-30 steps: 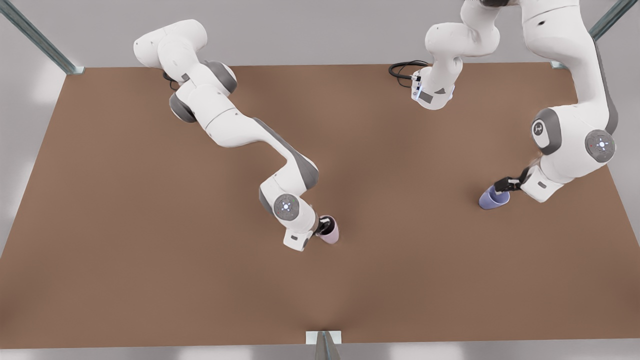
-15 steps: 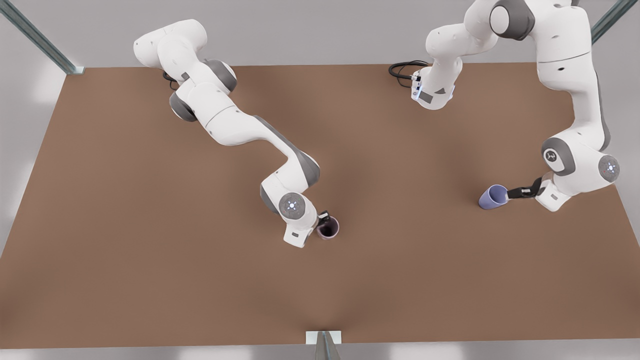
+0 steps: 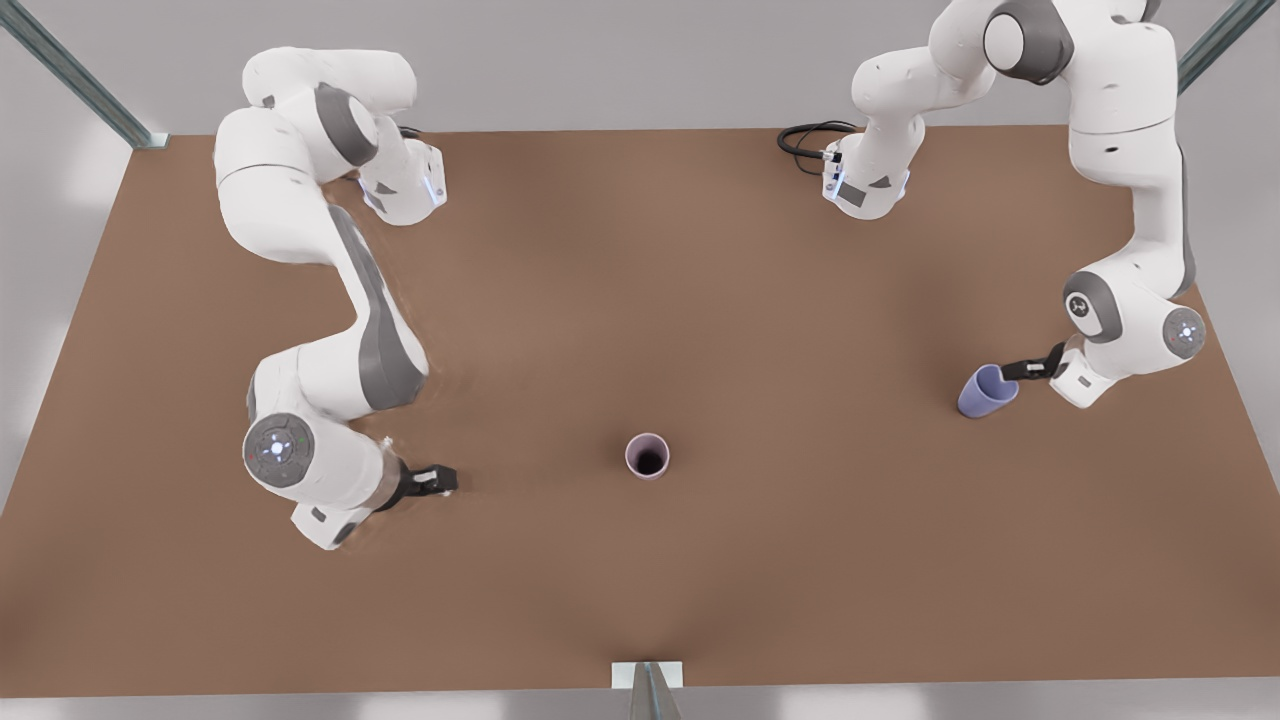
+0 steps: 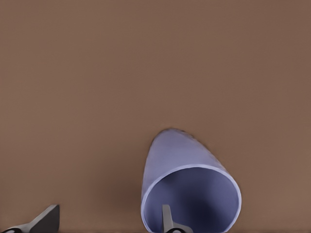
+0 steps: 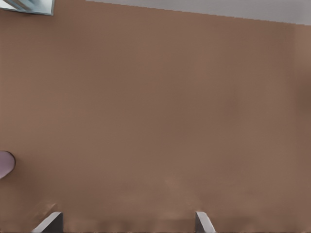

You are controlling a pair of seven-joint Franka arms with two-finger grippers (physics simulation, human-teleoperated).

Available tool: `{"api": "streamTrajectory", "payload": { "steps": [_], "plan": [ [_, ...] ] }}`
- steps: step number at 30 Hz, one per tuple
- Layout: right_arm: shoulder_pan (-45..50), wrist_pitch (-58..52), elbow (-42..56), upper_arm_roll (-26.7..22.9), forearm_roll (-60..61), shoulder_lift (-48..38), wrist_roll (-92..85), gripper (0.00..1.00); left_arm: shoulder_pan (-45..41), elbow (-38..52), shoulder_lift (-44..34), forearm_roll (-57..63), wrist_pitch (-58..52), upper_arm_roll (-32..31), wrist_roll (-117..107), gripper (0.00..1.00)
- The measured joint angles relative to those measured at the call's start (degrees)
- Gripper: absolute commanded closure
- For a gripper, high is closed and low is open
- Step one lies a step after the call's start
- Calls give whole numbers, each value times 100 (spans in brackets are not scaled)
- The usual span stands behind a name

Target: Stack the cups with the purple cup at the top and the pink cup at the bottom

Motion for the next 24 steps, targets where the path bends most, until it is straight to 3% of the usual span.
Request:
{"api": "streamTrajectory", "payload": {
  "steps": [2, 3, 4, 5, 6, 8, 10, 24],
  "plan": [
    [-565, -1215, -97, -44, -110, -625, -355, 0, 0, -87, 44, -8, 154, 0, -21, 0],
    [-887, -1290, -289, -26, -101, -744, -395, 0, 0, -89, 60, -16, 187, 0, -34, 0],
    [-1014, -1033, -1017, -42, -107, -1228, -389, 0, 0, -89, 67, -24, 224, 0, -43, 0],
    [-1403, -51, -2415, -18, -16, -2016, -474, 0, 0, -81, 71, -38, 271, 0, -57, 1],
    [-1560, 347, -3004, -27, 238, -2337, -654, 0, 0, -80, 71, -66, 336, 0, -99, 22],
    [-1448, 532, -2967, -6, 79, -2340, -584, 0, 0, -80, 71, -121, 336, -9, -183, 67],
    [-1464, 570, -2945, 7, 31, -2313, -615, 0, 0, -80, 62, -224, 343, -9, -244, 75],
    [-1459, 573, -2953, 7, 67, -2312, -634, 0, -3, -53, 203, -760, 325, -18, -241, 79]
  ]
}}
